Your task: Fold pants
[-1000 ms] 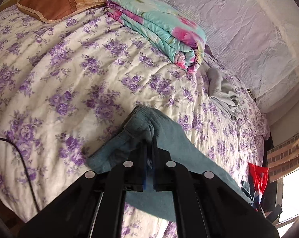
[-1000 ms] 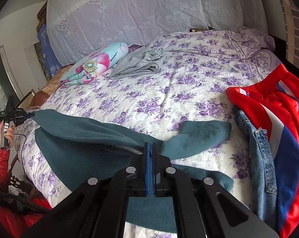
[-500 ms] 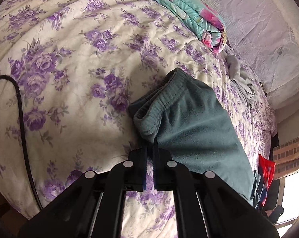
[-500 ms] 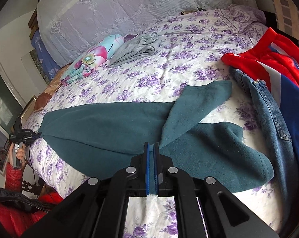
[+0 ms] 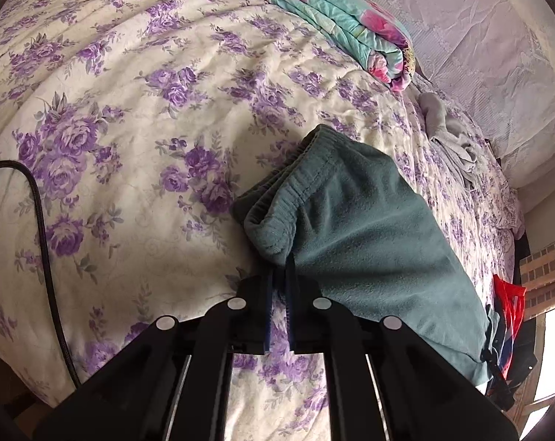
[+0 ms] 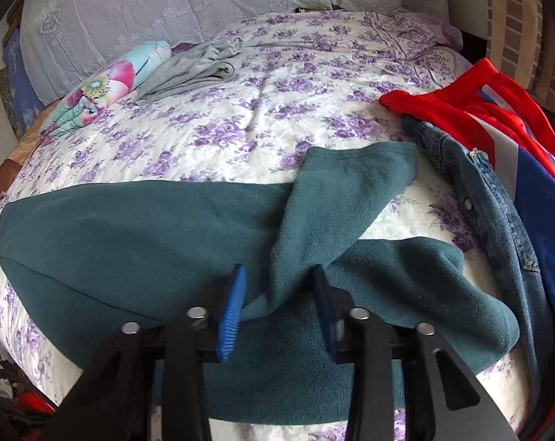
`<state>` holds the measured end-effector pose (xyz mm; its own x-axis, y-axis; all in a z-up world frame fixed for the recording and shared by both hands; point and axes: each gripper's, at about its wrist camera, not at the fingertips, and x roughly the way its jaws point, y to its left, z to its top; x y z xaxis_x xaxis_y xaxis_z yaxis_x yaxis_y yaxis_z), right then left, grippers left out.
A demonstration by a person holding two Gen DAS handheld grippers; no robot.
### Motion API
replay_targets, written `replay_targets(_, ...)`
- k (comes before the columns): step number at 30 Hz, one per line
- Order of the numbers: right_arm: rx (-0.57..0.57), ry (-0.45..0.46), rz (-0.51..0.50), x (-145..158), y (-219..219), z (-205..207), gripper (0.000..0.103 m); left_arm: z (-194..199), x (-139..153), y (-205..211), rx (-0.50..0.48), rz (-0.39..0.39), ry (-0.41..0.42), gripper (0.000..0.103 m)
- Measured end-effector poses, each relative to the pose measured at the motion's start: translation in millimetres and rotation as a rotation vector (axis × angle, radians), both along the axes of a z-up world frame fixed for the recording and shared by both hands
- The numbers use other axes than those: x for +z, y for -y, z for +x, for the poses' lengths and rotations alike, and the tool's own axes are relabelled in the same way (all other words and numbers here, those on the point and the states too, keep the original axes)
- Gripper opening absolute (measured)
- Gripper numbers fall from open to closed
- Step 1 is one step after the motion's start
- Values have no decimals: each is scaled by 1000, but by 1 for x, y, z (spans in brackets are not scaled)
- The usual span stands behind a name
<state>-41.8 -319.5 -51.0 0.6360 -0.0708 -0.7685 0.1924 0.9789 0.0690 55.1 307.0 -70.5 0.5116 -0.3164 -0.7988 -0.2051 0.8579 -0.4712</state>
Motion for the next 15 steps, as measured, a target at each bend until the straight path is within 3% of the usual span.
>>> replay_targets(2, 16, 34, 26, 2, 3, -5, 5, 2, 1, -2, -10, -4, -2, 6)
replay_targets(7, 25, 141, 127, 40, 14, -34, 4, 2, 14, -8, -7, -11, 23, 5)
replay_targets(10, 44, 141, 151, 51, 16, -57, 4, -9, 19, -11, -10, -38, 37, 5)
replay_targets(13, 29, 64, 161, 24, 16, -70, 4, -17, 6, -6, -23, -1, 2, 6)
replay_targets(15, 6, 16, 202, 0, 19, -72, 4, -21, -6, -7, -20, -17, -15, 6)
